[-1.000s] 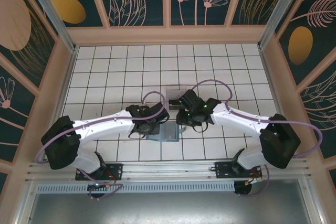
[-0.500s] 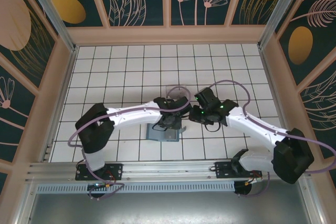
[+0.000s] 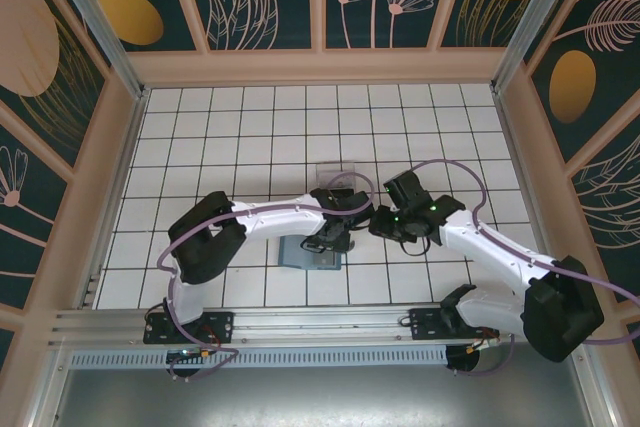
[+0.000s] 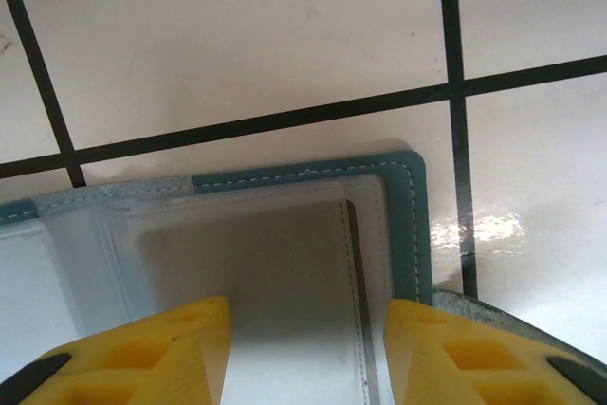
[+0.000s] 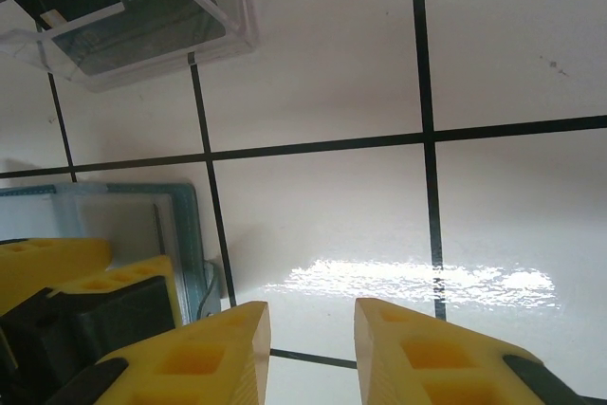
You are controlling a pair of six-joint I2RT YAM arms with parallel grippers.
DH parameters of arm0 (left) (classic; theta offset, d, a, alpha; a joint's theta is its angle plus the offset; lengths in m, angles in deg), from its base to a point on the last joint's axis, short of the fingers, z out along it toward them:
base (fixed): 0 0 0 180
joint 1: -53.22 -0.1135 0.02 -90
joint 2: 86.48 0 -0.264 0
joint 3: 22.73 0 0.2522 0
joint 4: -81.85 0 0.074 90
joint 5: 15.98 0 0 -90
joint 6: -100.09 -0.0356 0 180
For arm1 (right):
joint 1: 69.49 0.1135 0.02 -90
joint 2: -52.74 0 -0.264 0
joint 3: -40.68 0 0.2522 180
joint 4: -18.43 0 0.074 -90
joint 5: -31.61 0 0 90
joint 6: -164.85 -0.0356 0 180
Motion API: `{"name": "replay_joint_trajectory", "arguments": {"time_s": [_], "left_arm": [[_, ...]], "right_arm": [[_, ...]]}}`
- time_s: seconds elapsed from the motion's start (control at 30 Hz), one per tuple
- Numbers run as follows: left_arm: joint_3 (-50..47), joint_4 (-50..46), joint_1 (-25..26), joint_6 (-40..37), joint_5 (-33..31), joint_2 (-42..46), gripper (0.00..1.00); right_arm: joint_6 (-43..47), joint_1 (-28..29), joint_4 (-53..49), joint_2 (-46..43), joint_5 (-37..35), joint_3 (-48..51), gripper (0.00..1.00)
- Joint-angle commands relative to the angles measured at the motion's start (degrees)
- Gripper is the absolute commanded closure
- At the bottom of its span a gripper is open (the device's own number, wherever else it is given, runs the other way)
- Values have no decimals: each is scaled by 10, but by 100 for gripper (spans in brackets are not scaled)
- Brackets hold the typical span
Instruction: Take the credit cards out of the card holder
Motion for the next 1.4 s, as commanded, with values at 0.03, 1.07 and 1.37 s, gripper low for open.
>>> {"name": "replay_joint_trajectory", "arguments": {"time_s": [0.03, 1.07, 1.37], "left_arm": [[-17, -7, 4, 7, 5, -14, 54], [-44, -46, 3, 12, -61, 77, 71], [-78, -72, -1, 22, -85, 137, 71]], "right_arm": [[13, -6, 9, -14, 10, 15, 70], [-9, 5, 10, 5, 9, -6, 70], [-18, 28, 14, 35, 0, -31, 70]]}}
